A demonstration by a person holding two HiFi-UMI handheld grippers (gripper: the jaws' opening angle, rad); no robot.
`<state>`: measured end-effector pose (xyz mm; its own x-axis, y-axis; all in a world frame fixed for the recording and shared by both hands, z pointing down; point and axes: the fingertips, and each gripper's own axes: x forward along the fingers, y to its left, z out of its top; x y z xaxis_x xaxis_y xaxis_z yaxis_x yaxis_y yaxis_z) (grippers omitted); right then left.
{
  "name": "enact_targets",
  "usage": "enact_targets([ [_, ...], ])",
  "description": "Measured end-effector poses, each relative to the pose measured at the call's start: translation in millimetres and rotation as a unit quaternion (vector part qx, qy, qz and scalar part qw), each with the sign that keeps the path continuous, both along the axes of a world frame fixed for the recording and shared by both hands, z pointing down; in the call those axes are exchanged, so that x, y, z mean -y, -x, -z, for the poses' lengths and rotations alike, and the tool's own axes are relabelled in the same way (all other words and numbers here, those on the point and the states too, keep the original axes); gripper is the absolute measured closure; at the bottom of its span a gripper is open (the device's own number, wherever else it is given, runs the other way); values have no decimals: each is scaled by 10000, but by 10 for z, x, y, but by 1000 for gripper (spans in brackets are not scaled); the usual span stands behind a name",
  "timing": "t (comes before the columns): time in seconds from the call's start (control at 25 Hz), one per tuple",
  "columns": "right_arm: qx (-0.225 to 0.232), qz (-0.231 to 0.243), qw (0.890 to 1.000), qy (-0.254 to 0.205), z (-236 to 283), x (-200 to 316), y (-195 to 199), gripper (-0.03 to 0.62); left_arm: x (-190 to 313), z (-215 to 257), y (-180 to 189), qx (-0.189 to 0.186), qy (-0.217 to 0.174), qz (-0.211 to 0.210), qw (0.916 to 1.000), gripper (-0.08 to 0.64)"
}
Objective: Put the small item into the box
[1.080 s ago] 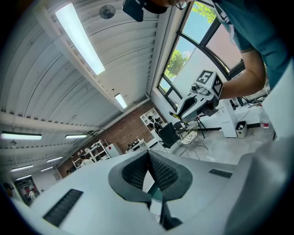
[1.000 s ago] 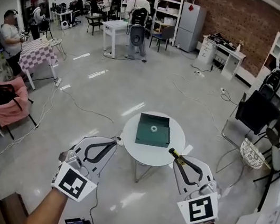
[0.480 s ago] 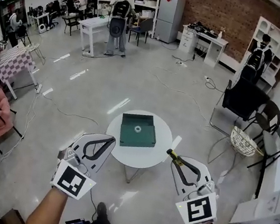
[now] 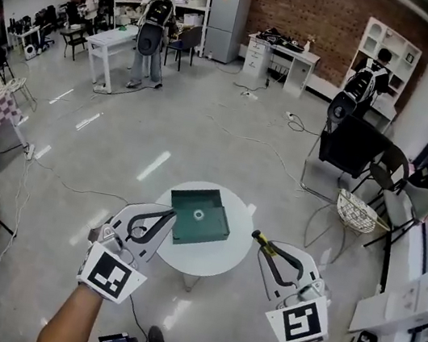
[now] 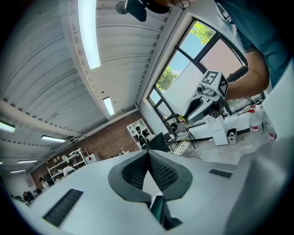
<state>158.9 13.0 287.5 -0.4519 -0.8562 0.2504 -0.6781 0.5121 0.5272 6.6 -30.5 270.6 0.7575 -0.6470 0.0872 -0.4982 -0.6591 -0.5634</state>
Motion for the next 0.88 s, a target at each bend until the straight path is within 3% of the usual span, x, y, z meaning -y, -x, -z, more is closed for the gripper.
enact_targets([
  [0.24,-83,-168,9998,0,83,516,535,520,583,26,537,-129,105,-113,9998,541],
  [0.48,-154,-175,9997,-42,96,924,1074,520,994,89,1041,-173,-123,-197,9996,541],
  [0.68,-209,-1,9998,16,-70,1310,1385,520,1325,-90,1379,-233,-80,-24,9997,541],
  [0.88,-149,292,9994,76,-108,1825,1422,520,1715,-169,1481,-171,49,286,9994,541],
])
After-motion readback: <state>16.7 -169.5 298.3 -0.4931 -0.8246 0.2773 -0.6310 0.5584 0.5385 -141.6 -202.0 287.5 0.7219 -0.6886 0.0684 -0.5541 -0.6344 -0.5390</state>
